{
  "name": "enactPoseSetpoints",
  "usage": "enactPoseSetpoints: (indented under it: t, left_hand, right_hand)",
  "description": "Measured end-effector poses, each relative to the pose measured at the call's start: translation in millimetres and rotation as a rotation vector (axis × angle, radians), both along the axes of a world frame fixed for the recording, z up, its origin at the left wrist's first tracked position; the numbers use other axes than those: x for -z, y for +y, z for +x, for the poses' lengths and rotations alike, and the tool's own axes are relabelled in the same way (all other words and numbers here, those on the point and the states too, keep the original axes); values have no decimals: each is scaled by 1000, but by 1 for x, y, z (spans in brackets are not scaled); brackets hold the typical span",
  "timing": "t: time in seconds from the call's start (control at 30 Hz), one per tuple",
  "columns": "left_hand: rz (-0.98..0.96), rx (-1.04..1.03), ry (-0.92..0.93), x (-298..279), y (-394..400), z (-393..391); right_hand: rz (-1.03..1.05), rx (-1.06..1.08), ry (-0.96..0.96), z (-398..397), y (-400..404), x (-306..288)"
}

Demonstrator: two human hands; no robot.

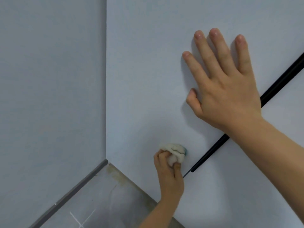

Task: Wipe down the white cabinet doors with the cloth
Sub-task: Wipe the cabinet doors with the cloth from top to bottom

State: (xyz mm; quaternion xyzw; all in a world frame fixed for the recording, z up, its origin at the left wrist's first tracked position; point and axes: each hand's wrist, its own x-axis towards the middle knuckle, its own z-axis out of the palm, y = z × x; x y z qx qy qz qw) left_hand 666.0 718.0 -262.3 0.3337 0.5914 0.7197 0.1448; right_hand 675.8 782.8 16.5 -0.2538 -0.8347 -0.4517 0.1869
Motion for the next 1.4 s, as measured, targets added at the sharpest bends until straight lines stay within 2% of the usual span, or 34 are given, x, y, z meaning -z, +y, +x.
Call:
enactPoseSetpoints:
  t: [0.1,0.27,0.37,0.47,0.57,0.7,0.77,0.83,0.9,0.97,1.07,1.2,1.33,1.4]
  left_hand:
    - [-13,-61,-25,11,0,-22]
    - [-377,-278,-344,108,21,-137]
    - [-495,-305,-397,139,25,-188]
    - [-502,-294,-421,149,25,-189]
    - [-495,-260,-500,134,18,-167]
    - [-457,-14,-537,88,-11,-132]
    - [-462,55,-515,79,-29,-116]
    - [-488,9,-514,81,-37,-114]
    - [-534,-92,-579,100,-36,-124]
    - [-555,-153,-593,129,-34,-138]
    - [-625,-165,-511,163,-26,-161]
    - [-552,-205,-462,175,-10,-185]
    - [-428,-187,-404,174,5,-209]
    - [-380,-146,-435,172,11,-225]
  right_hand:
    - [-13,-4,-5,3,-1,-4]
    - [-67,-22,1,2,-1,-1]
    - [-82,-9,46,2,0,-3]
    - [-97,29,54,-4,4,3]
    - [-150,55,48,0,-2,3]
    - [-157,-57,-24,5,-16,8]
    - [-236,-175,-150,4,-23,45]
    - [-403,-215,-319,5,-36,103]
    - [-603,-207,-431,1,-46,168]
    - [-849,-125,-450,1,-52,223]
    - [-1208,81,-344,12,-60,305]
    - [-1461,226,-65,25,-53,386]
    - [-1624,314,231,13,-42,411]
    - [-1674,301,381,12,-41,415]
